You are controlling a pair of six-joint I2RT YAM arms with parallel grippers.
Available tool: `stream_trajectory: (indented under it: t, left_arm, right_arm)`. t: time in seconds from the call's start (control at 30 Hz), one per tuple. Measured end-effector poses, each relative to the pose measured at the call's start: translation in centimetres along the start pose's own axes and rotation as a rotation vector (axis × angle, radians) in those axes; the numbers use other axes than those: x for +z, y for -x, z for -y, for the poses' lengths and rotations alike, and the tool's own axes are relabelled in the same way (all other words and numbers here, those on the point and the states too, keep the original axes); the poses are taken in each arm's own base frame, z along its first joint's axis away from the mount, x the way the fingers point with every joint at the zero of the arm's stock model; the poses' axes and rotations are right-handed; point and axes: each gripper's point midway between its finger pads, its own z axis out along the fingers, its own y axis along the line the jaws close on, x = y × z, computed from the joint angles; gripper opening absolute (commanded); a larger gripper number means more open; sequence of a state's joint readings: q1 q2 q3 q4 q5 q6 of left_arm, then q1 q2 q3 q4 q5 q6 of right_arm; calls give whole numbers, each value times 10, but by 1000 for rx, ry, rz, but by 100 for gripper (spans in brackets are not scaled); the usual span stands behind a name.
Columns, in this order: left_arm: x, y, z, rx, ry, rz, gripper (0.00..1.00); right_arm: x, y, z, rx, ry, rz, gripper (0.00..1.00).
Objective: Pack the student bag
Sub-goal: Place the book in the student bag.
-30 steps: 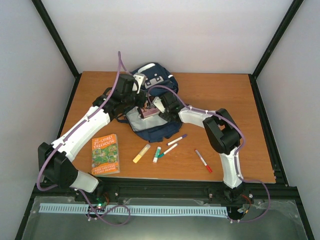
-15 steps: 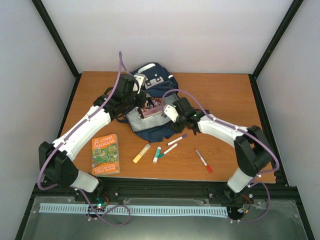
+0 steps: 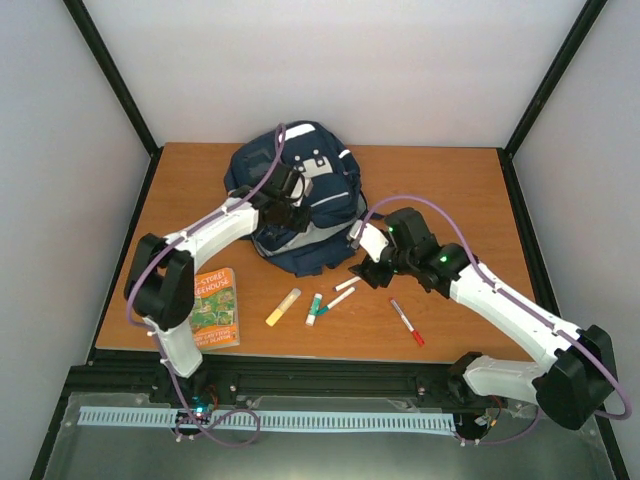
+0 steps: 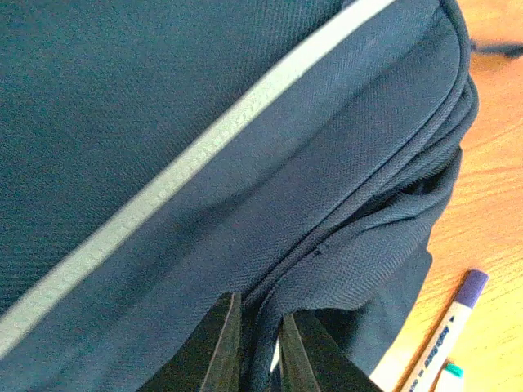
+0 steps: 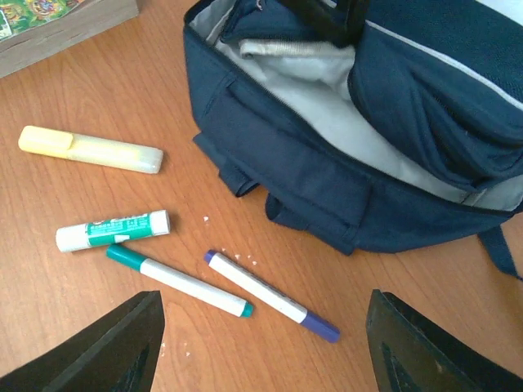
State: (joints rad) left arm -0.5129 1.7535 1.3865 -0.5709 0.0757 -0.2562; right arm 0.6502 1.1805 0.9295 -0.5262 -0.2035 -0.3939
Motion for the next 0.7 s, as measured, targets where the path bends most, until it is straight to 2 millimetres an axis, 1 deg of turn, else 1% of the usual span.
stream_trajectory:
  t: [0.03,0.07,0.13,0.2,0.3,0.33,0.37,0.43,0.53,0.57,0.6,0.67,0.7]
  left_arm:
    - [6,-6,0,-12,-7,-25,16]
    - [12,-12,1,-27,-14,-50,20]
    - [18,-22,1,-50,-24,-78,33]
    - [17,-31,1,-76,-34,-95,48]
    - [7,-44,0,-96,-43,-104,60]
    - [-1,-49,0,-105,-44,-101,66]
    - [-10,-53,-1,-109,-42,-96,69]
    - [-28,-55,-4,-118,-33,-66,79]
    - [-64,-57,-13,-126,12,1,93]
    - [-75,-58,-17,-130,32,22,98]
    - [-85,-58,-22,-136,59,46,99]
    - [-102,-62,-36,-155,125,80,100]
    - [-110,-67,-47,-173,176,93,100]
  right_arm:
    - [-1,-1,-2,2,7,2,69]
    - [-1,-2,-4,7,15,3,69]
    - [0,-4,-5,12,20,-1,69]
    - [2,-7,-6,13,25,-6,70]
    - [4,-13,-9,17,31,-18,70]
    - [4,-14,-9,18,32,-22,71]
    - [4,-15,-9,18,33,-22,72]
    - [4,-14,-9,18,32,-20,72]
    - [0,-9,-10,15,40,-7,73]
    - [-2,-5,-10,14,47,2,73]
    - [-4,1,-10,13,54,14,73]
    - [-9,20,-10,10,82,51,72]
    - [-9,31,-10,11,97,70,72]
